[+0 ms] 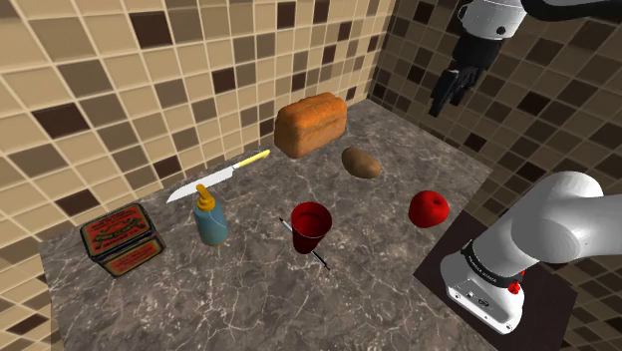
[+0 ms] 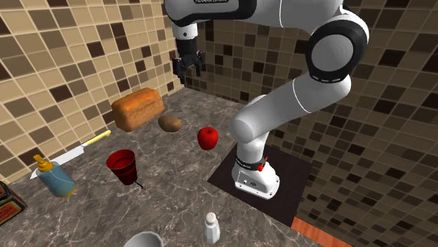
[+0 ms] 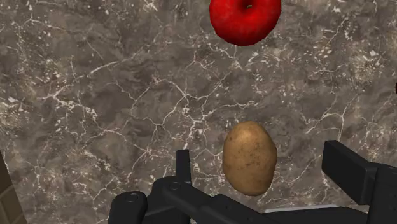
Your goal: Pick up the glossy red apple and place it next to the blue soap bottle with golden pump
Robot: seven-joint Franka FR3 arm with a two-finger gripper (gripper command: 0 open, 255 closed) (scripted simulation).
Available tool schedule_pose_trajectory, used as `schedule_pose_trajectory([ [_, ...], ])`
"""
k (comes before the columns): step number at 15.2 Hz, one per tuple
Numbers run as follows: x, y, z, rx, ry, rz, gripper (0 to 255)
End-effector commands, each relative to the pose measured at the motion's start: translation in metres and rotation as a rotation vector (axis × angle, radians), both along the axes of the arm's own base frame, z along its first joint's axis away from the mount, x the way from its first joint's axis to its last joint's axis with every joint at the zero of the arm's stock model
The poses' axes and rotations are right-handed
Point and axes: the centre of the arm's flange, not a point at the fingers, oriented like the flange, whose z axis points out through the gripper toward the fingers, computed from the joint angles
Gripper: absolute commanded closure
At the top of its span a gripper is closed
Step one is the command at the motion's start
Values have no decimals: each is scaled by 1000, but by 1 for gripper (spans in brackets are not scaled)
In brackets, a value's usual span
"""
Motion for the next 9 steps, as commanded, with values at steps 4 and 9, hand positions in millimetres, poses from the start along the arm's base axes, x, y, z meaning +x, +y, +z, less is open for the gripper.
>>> schedule_pose_trajectory([
  [4,-27,5,-29,-24,-6,-216,0],
  [9,-67,25,-77,-64,-15,-576,0],
])
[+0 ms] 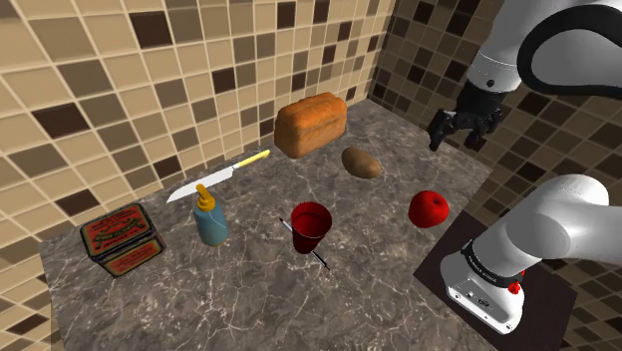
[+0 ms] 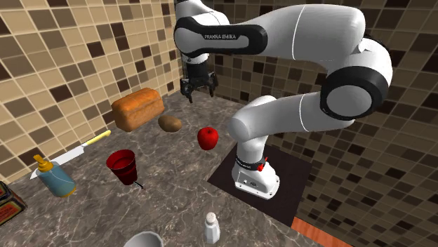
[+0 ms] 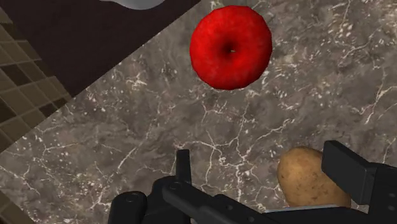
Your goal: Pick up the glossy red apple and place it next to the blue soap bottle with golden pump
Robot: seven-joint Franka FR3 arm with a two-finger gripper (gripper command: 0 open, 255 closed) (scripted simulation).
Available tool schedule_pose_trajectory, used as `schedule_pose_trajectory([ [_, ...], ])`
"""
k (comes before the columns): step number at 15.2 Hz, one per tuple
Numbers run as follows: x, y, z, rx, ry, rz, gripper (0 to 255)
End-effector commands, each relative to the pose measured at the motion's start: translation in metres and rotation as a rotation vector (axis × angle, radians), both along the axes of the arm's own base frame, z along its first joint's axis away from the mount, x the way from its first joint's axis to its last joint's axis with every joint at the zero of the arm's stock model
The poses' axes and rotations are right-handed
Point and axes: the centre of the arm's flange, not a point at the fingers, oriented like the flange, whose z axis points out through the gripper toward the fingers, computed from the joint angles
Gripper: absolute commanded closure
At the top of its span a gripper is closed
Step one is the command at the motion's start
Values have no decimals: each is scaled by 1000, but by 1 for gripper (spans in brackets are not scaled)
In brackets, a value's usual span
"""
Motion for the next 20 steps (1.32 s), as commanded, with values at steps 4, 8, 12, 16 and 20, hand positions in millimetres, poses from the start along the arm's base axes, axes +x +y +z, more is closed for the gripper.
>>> schedule_pose_trajectory([
  [4,-33,28,-50,-41,-10,-372,0],
  [8,-43,41,-81,-57,-14,-515,0],
  [12,-45,39,-102,-57,-14,-515,0],
  [16,-45,38,-110,-57,-14,-515,0],
  [20,-45,38,-110,-57,-14,-515,0],
])
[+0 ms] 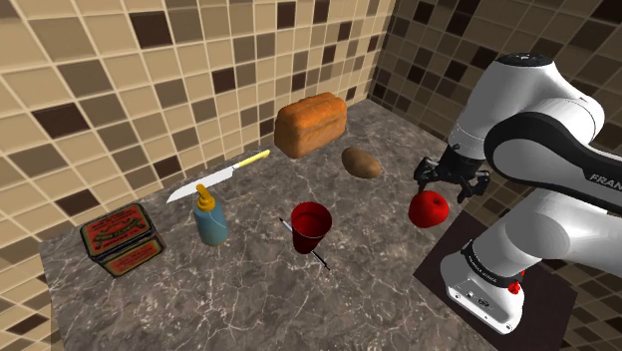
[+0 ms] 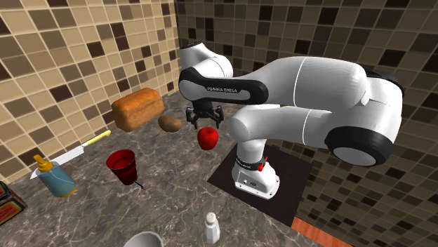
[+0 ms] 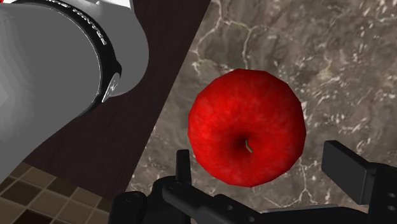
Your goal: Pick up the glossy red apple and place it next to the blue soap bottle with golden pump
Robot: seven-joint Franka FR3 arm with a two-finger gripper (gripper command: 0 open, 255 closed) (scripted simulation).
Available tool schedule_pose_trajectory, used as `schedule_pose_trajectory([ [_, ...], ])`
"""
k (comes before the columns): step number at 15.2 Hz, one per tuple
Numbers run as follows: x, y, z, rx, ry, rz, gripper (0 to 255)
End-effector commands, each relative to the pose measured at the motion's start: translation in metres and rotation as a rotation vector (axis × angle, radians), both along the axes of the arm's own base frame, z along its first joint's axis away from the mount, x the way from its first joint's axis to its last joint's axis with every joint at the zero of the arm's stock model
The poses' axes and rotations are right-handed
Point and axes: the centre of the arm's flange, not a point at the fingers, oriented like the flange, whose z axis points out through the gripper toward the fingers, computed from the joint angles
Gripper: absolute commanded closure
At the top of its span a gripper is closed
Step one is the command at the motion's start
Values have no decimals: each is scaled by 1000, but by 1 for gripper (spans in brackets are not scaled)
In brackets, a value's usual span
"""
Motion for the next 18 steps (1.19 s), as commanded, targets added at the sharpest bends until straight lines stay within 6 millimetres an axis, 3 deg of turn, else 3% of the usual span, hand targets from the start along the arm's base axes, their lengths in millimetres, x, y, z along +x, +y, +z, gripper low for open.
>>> schedule_pose_trajectory([
  [1,0,0,0,0,0,0,0],
  [2,0,0,0,0,0,0,0],
  [3,0,0,0,0,0,0,255],
  [12,0,0,0,0,0,0,255],
  [18,0,0,32,0,0,0,255],
])
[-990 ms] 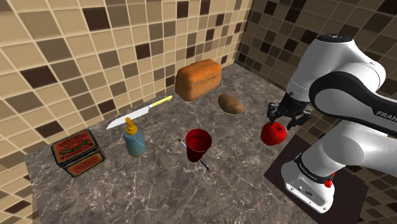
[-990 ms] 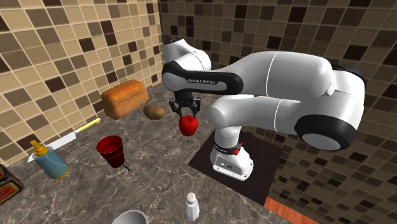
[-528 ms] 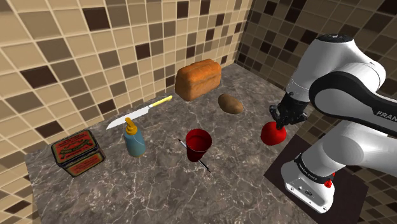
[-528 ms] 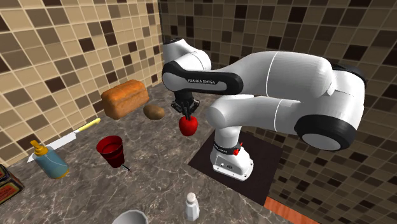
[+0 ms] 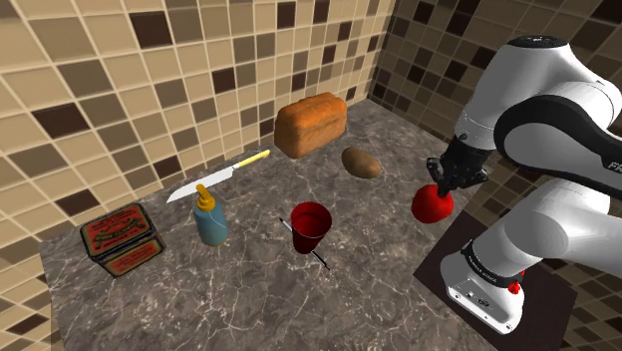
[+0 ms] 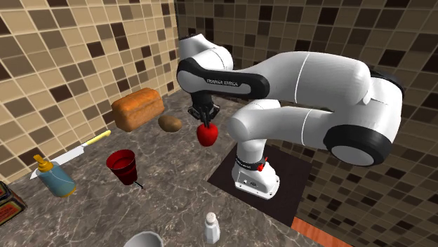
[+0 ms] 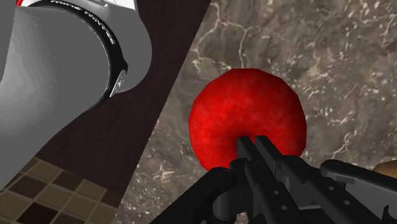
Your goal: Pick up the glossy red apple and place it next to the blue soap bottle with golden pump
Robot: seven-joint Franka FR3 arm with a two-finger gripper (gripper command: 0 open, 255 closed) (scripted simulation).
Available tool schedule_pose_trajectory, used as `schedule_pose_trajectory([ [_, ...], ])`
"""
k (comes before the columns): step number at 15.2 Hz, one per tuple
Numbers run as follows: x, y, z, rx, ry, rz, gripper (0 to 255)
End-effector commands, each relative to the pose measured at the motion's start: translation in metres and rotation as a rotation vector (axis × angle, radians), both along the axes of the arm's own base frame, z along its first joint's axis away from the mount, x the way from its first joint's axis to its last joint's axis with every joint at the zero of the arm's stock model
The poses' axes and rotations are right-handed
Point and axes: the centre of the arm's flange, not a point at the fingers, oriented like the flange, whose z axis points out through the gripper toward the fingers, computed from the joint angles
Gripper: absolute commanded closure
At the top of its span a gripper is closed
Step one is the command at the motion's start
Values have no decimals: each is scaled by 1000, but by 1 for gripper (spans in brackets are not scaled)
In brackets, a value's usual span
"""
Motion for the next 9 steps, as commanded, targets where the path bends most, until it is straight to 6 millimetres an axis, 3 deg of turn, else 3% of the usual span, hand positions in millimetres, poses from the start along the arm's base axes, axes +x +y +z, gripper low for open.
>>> schedule_pose_trajectory([
  [1,0,-2,11,0,0,0,255],
  [9,0,-2,54,0,0,0,255],
])
